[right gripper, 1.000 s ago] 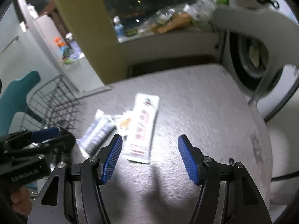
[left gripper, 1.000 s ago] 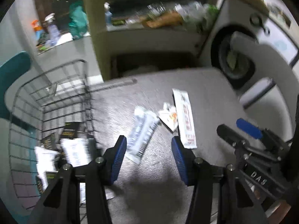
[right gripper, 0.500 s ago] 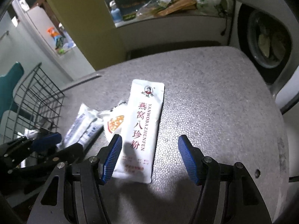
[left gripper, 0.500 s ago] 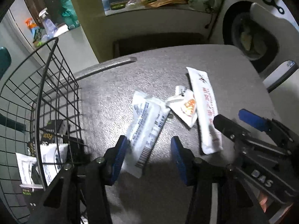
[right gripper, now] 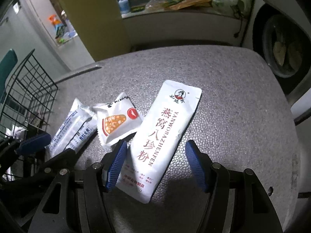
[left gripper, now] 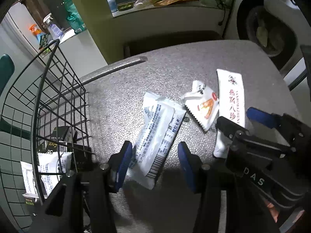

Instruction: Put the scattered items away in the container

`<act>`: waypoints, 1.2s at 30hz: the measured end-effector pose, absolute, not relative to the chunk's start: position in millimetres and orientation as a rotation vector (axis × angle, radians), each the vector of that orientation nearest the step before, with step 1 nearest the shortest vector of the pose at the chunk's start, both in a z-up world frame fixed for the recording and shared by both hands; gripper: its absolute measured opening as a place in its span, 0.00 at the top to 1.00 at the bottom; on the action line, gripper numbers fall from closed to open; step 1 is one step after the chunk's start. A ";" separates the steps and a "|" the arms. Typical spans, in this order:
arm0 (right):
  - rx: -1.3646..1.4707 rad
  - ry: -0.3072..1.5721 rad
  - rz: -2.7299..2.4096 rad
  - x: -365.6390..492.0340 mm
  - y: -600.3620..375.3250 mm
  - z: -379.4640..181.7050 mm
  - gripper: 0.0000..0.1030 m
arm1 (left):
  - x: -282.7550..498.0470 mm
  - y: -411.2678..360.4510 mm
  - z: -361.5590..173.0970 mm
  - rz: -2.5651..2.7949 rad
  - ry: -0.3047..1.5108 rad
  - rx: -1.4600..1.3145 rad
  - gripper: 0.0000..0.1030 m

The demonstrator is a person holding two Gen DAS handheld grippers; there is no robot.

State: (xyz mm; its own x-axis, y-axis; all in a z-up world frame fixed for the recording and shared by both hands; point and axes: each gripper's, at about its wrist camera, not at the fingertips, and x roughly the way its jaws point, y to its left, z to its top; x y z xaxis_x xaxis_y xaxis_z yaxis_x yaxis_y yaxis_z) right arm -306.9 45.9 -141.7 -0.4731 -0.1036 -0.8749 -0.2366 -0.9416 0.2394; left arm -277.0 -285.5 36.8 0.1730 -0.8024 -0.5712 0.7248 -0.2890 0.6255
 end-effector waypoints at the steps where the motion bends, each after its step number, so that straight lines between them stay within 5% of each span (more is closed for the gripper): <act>1: -1.577 0.488 2.580 -306.8 45.5 -142.1 0.42 | -276.9 -286.7 36.6 -1.493 -0.091 1.125 0.48; 6: -1.607 0.489 2.566 -299.0 51.7 -141.0 0.52 | -276.5 -294.0 36.8 -1.496 -0.057 1.132 0.41; 15: -1.604 0.577 2.482 -260.4 81.0 -145.0 0.52 | -272.1 -315.2 31.7 -1.478 0.094 1.111 0.37; 21: -1.583 0.579 2.498 -240.3 85.2 -139.5 0.52 | -270.3 -312.7 25.7 -1.497 0.210 1.123 0.49; 25: -1.504 0.490 2.555 -241.8 84.1 -127.6 0.36 | -267.4 -306.8 23.1 -1.499 0.268 1.089 0.49; 36: -1.527 0.322 2.610 -282.4 68.6 -139.6 0.35 | -259.7 -312.6 33.2 -1.488 0.322 1.034 0.42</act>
State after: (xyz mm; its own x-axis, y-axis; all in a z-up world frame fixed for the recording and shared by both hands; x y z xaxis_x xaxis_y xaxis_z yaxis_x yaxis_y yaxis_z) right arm -282.4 68.6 -139.6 -0.4920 -0.0202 -0.8703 -0.1922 -0.9725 0.1312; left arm -259.7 -312.6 33.2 0.1338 -0.6548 -0.7438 0.9038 -0.2272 0.3626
